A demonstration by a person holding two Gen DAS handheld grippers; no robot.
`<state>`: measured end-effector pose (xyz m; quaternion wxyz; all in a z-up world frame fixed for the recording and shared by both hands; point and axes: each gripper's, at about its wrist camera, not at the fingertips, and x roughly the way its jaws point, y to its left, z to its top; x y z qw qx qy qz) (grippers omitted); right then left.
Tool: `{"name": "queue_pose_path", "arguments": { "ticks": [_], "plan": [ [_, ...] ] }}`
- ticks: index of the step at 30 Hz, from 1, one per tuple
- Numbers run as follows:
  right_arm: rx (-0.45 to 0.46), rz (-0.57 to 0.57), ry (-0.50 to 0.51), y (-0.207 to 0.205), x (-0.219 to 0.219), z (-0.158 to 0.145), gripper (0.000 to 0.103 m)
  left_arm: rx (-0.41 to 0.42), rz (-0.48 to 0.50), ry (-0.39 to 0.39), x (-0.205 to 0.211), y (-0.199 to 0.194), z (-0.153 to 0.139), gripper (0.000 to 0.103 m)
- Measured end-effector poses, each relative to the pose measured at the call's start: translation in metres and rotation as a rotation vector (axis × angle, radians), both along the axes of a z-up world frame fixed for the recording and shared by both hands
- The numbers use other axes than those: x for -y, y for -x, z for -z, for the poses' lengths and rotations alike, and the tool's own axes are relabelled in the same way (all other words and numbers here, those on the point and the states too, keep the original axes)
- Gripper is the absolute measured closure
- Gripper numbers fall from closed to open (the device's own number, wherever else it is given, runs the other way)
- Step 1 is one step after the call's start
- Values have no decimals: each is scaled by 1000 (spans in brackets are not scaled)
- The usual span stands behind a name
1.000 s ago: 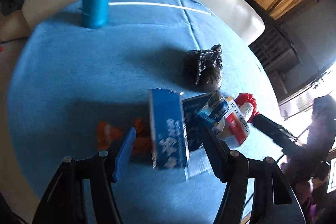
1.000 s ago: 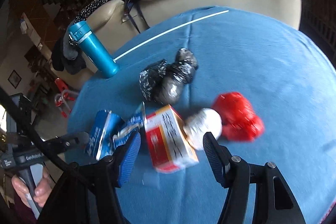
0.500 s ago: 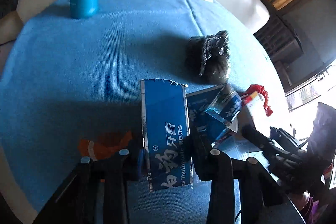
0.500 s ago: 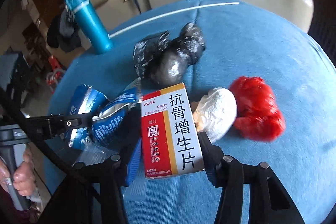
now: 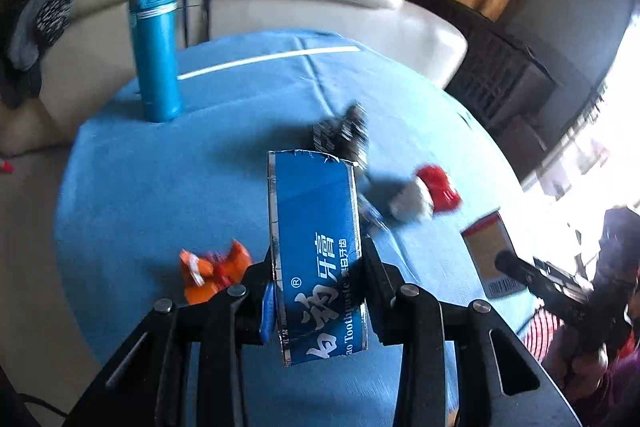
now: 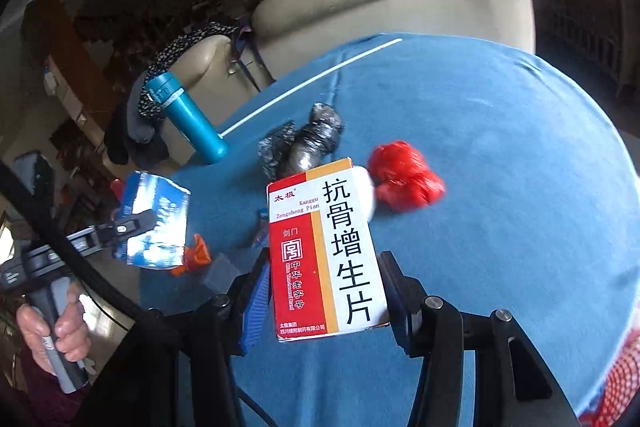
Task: Collect trash
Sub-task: 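Hold both boxes lifted above the table in the closed grippers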
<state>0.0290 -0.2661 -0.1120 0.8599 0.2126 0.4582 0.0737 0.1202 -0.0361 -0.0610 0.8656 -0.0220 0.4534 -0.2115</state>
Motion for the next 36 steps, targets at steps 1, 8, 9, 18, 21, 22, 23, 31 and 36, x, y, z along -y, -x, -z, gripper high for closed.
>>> {"name": "queue_pose_path", "arguments": {
  "ticks": [1, 8, 9, 18, 21, 22, 23, 31, 36],
  "plan": [
    [-8, 9, 3, 4, 2, 0, 49, -10, 19, -16, 5, 7, 1, 65],
    [-81, 42, 10, 43, 5, 11, 49, -110, 126, -125, 39, 48, 33, 65],
    [-85, 44, 5, 49, 7, 12, 49, -128, 130, -137, 42, 50, 39, 65],
    [-191, 74, 50, 56, 5, 46, 43, -226, 107, -177, 46, 49, 76, 45],
    [-193, 84, 47, 57, 7, 45, 40, -205, 103, -153, 40, 53, 71, 39],
    [-190, 81, 58, 58, 6, 44, 40, -208, 106, -148, 38, 56, 71, 39],
    [-183, 74, 71, 59, 5, 41, 40, -220, 107, -135, 34, 58, 72, 39],
    [-154, 52, 123, 69, -1, 31, 40, -285, 49, -77, 21, 66, 82, 39],
    [-148, 46, 156, 69, -5, 38, 50, -255, 48, -68, 26, 63, 84, 63]
  ]
}}
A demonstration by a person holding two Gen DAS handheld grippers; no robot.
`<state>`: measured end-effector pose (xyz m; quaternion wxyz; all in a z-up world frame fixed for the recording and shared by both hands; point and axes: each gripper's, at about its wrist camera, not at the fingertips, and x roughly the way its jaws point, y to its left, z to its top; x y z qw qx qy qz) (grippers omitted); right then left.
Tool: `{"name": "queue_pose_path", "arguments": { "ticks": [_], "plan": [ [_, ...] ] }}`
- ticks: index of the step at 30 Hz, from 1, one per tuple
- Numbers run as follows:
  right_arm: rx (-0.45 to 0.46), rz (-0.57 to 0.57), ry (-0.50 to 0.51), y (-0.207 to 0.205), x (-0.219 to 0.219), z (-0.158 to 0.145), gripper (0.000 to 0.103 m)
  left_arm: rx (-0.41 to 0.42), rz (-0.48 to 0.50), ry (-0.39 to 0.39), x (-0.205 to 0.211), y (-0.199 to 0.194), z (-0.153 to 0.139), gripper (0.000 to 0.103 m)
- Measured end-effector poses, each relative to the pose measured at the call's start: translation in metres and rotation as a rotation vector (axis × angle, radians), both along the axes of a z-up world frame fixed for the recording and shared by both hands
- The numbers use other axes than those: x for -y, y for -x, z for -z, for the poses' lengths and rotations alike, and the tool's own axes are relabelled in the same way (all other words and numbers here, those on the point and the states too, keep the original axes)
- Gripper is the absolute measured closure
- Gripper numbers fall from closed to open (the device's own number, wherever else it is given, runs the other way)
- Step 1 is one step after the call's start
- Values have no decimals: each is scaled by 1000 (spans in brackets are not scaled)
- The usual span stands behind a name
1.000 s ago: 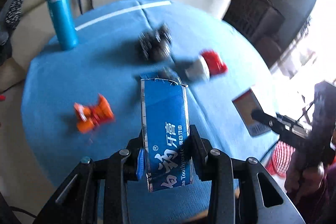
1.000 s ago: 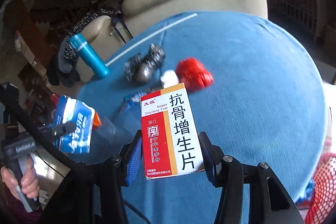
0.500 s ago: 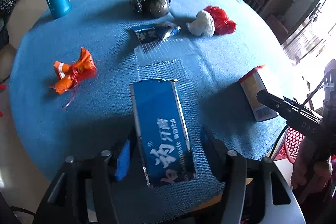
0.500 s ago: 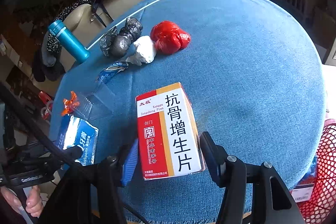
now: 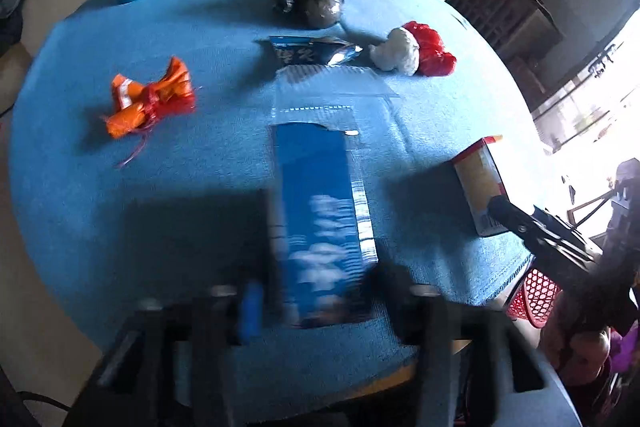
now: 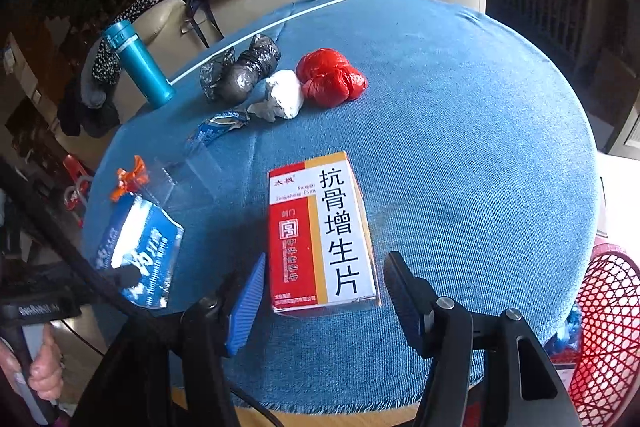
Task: Collect trash
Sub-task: 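Hold both boxes lifted above the table in the closed grippers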
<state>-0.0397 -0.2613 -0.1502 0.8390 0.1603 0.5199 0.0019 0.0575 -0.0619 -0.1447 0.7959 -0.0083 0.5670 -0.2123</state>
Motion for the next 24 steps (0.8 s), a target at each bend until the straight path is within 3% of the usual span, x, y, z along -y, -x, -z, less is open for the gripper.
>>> {"name": "queue_pose_path", "arguments": {
  "ticks": [4, 10, 24],
  "plan": [
    [22, -20, 25, 0, -3, -3, 50, 44, 20, -3, 4, 5, -7, 63],
    [84, 10, -29, 4, 7, -23, 50, 142, 52, -36, 14, 11, -35, 63],
    [253, 86, -39, 29, 26, -76, 50, 390, 51, -187, 45, 22, -88, 63]
  ]
}}
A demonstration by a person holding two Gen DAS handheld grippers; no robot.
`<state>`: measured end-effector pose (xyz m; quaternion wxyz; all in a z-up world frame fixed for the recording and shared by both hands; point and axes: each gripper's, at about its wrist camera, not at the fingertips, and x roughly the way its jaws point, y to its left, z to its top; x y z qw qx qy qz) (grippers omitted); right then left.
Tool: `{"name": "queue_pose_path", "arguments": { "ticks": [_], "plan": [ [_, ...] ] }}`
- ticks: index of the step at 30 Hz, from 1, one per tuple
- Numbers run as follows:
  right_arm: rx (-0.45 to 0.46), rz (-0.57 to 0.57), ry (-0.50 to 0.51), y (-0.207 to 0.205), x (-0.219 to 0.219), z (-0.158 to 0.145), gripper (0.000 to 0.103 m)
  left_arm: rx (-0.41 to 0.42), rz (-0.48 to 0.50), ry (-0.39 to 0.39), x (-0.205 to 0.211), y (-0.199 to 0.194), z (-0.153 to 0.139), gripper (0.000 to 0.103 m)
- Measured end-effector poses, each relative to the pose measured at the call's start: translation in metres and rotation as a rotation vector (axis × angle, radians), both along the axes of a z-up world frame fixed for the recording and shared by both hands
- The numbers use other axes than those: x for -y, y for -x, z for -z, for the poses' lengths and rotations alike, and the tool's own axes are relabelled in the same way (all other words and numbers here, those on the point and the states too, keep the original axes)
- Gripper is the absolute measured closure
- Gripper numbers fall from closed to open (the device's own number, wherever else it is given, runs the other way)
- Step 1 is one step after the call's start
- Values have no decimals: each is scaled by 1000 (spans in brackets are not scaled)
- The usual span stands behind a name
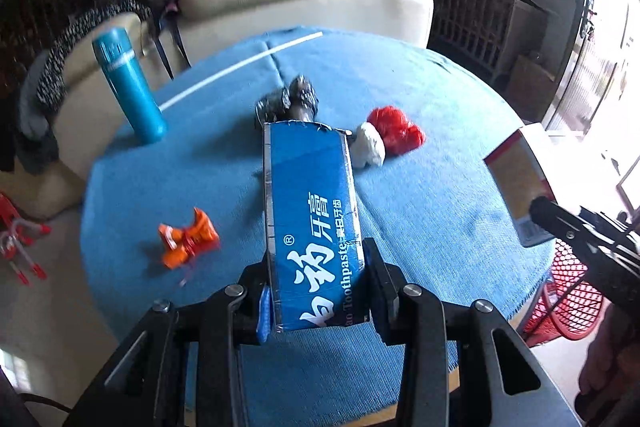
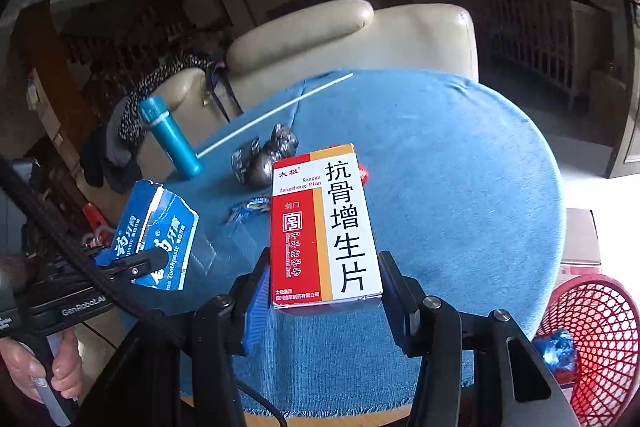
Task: Collect trash
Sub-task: 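Hold both boxes lifted above the table in the closed grippers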
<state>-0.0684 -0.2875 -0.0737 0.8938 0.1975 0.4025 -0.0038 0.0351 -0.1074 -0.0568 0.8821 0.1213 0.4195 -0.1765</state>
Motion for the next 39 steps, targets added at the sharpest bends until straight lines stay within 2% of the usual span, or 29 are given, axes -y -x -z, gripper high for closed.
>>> {"name": "queue_pose_path", "arguments": {
  "ticks": [11, 25, 39],
  "plan": [
    [42, 17, -14, 16, 7, -9, 50, 118, -6, -81, 18, 9, -10, 63],
    [56, 35, -21, 31, 18, -13, 50, 131, 29, -106, 42, 20, -10, 63],
    [34, 66, -50, 40, 29, -4, 50, 148, 63, -145, 58, 28, -4, 62]
  ]
}}
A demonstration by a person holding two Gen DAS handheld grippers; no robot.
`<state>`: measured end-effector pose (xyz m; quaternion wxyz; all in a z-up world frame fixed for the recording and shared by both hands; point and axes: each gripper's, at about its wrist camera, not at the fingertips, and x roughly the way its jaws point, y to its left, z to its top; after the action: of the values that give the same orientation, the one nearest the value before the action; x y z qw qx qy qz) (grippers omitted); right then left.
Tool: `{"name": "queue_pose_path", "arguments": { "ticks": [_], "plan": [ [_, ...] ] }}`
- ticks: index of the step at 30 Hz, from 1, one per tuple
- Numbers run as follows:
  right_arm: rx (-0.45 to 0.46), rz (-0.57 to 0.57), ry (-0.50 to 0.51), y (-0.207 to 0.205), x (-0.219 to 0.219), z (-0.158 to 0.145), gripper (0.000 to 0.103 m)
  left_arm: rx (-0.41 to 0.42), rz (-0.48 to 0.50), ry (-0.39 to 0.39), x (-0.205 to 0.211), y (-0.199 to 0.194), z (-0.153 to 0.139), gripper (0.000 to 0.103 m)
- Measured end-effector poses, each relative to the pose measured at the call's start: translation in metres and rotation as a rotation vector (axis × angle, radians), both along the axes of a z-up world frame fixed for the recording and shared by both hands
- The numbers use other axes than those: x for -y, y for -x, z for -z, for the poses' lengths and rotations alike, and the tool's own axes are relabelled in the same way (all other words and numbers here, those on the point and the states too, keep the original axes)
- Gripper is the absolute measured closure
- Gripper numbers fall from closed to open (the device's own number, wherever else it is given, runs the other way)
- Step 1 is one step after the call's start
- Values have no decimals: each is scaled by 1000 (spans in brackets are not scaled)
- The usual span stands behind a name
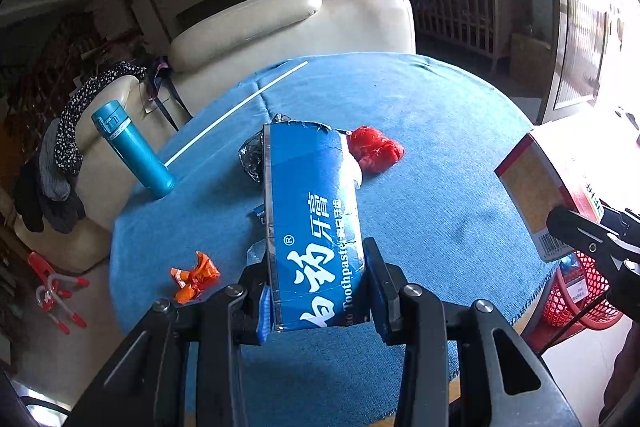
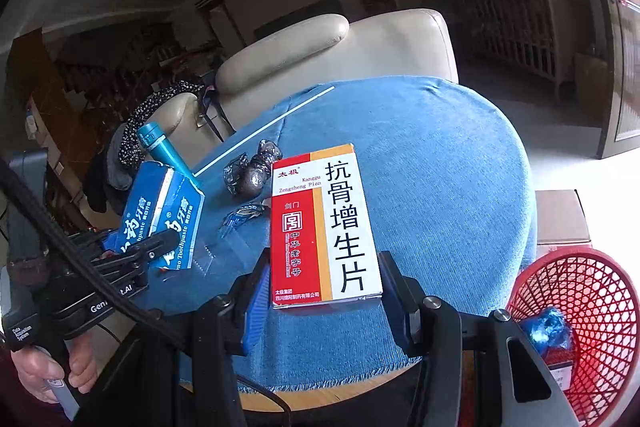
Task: Collect trash
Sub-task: 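Hold both boxes lifted above the table in the closed grippers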
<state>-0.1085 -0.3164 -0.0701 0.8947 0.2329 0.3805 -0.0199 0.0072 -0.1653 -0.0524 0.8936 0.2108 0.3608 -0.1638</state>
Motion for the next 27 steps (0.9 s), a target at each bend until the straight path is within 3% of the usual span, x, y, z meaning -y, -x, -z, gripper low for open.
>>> {"name": "queue_pose_path", "arguments": {
  "ticks": [27],
  "plan": [
    [-8, 10, -16, 3, 0, 6, 50, 1, 29, -23, 6, 3, 5, 62]
  ]
}}
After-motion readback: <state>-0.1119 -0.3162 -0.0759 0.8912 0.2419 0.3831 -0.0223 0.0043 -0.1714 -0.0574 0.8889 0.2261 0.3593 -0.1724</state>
